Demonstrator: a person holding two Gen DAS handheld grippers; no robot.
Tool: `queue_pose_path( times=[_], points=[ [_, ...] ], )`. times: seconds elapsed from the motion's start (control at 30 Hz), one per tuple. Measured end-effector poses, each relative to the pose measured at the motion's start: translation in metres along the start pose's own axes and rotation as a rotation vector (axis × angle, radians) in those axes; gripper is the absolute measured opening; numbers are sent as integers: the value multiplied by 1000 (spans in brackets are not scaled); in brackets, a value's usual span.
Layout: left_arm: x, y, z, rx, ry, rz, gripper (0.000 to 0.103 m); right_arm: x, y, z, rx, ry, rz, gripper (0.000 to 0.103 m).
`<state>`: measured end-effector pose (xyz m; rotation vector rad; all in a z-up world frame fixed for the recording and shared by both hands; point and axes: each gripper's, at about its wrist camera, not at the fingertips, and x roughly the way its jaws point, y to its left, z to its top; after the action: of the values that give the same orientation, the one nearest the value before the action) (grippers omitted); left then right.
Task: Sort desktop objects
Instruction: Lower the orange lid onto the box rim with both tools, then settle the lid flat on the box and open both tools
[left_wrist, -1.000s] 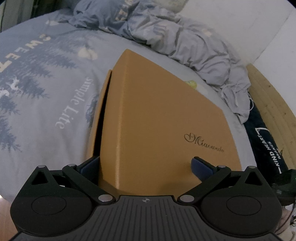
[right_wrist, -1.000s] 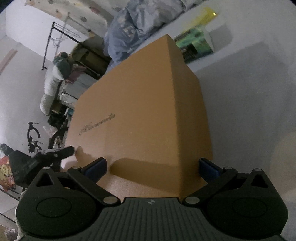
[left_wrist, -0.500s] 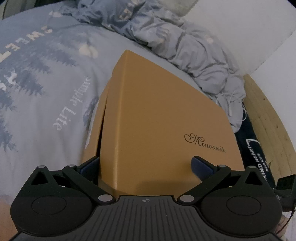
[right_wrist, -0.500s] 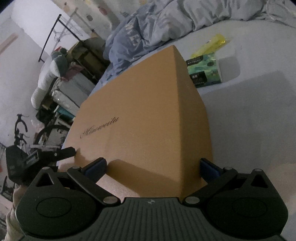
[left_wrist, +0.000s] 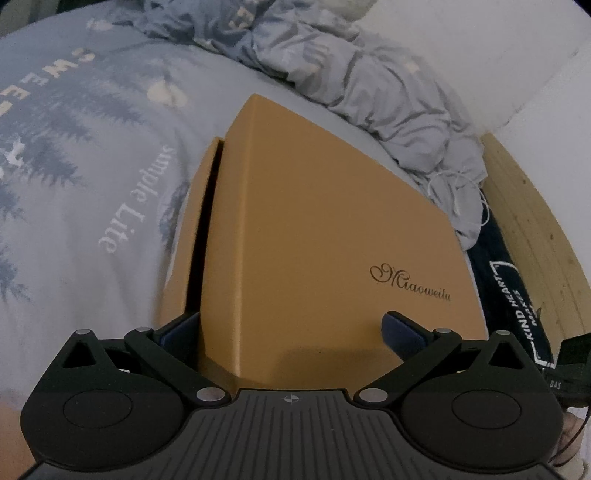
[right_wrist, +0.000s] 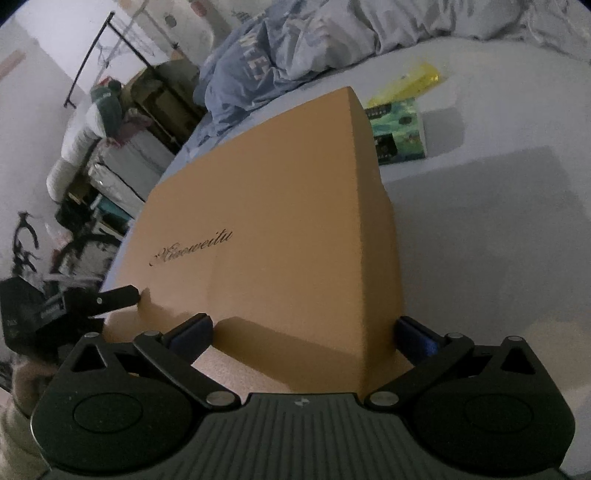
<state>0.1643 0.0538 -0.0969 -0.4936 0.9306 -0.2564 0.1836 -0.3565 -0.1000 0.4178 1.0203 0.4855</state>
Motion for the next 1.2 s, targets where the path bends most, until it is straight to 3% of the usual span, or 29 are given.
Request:
queue_pose_path(
  times=[0.1, 0.3, 0.43, 0.97, 1.2],
  points=[
    [-4, -6, -2, 31, -11, 16, 103, -2, 17, 0, -91, -22, -70, 103],
    [-9, -14, -6, 75, -20, 50, 103, -1, 32, -1, -143, -30, -113, 103],
    [-18, -25, -6, 152, -64, 150, 103, 2, 34, -2, -149, -24, -112, 103],
    [-19, -17, -13, 127, -28, 113, 103, 6, 48, -1, -181, -20, -128, 103],
    [-8, -23, -15, 151, -25, 152, 103, 9, 50, 3, -189, -33, -137, 103]
  ],
)
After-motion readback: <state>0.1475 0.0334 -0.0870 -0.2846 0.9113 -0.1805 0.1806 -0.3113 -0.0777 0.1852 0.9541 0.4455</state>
